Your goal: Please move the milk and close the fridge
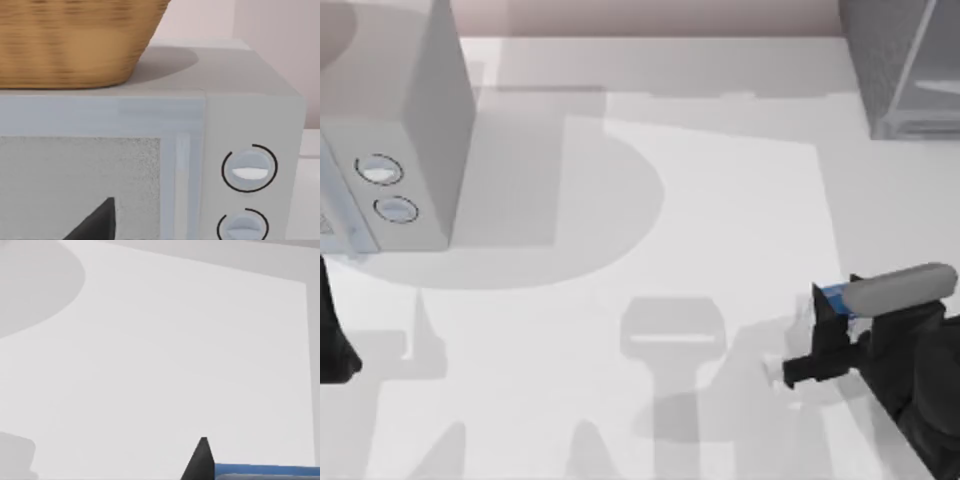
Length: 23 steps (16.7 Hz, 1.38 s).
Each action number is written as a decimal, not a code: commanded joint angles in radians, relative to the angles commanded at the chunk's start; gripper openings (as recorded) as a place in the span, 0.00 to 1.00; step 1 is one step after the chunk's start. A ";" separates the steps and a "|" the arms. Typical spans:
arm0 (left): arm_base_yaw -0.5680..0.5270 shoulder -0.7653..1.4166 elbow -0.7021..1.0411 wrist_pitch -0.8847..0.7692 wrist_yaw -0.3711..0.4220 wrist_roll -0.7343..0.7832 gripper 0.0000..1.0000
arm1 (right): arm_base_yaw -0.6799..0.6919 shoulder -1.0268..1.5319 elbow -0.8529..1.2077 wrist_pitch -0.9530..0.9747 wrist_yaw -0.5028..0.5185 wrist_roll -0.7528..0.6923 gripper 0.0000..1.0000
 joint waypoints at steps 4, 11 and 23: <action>0.000 0.000 0.000 0.000 0.000 0.000 1.00 | 0.000 0.000 0.000 0.000 0.000 0.000 0.00; 0.000 0.000 0.000 0.000 0.000 0.000 1.00 | -0.001 -0.073 0.001 -0.075 -0.001 -0.001 0.00; 0.000 0.000 0.000 0.000 0.000 0.000 1.00 | -0.014 -0.272 0.017 -0.281 -0.012 0.000 0.00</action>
